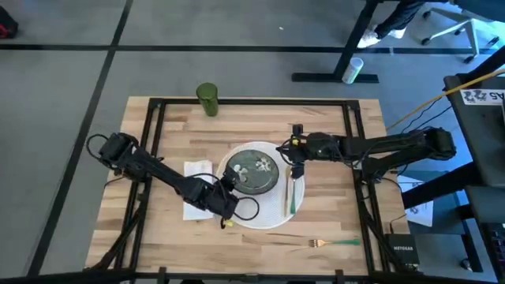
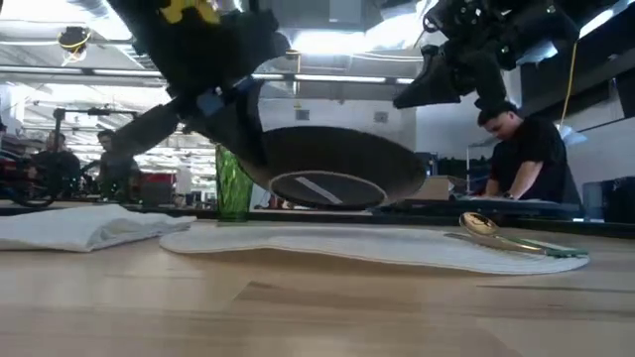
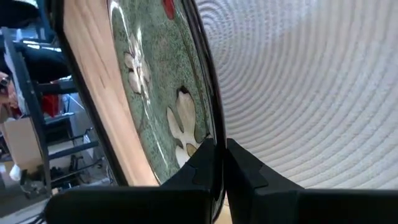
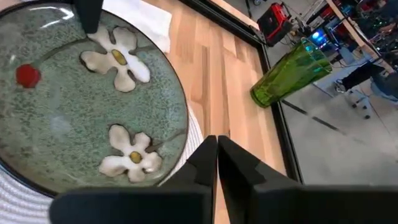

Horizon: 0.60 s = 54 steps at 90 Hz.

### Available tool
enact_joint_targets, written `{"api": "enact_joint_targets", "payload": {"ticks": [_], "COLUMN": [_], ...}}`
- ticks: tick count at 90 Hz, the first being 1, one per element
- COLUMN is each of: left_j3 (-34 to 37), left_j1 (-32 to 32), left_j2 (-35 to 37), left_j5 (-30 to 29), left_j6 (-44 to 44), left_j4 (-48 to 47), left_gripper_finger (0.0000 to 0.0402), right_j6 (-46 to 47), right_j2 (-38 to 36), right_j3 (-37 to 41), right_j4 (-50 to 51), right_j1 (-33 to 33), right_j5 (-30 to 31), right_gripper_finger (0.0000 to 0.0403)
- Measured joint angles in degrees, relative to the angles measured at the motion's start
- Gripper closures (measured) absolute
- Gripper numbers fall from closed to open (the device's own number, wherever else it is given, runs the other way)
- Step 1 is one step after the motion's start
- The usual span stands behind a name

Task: Set table place
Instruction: Put the green plate on the white table mat

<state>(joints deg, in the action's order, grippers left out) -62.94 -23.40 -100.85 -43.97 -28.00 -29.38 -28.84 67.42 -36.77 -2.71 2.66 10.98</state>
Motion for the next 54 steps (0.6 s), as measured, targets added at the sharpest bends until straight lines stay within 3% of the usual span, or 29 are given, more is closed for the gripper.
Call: {"api": "enact_joint_targets", "payload": {"ticks": [54], "left_j3": [0.0], "left_j1": [-1.8], "left_j2": [-0.1], "left_j5": [2.5], "left_j6": [7.4], "left_j4": [-1.8], "left_gripper_finger": [0.0401], "right_j6": [0.0], "right_j2": [0.0], "right_j3": [0.0], "right_j4": [0.0], "right_j1": [0.0], "right_j5": [0.0], "right_gripper_finger": [0.0403]}}
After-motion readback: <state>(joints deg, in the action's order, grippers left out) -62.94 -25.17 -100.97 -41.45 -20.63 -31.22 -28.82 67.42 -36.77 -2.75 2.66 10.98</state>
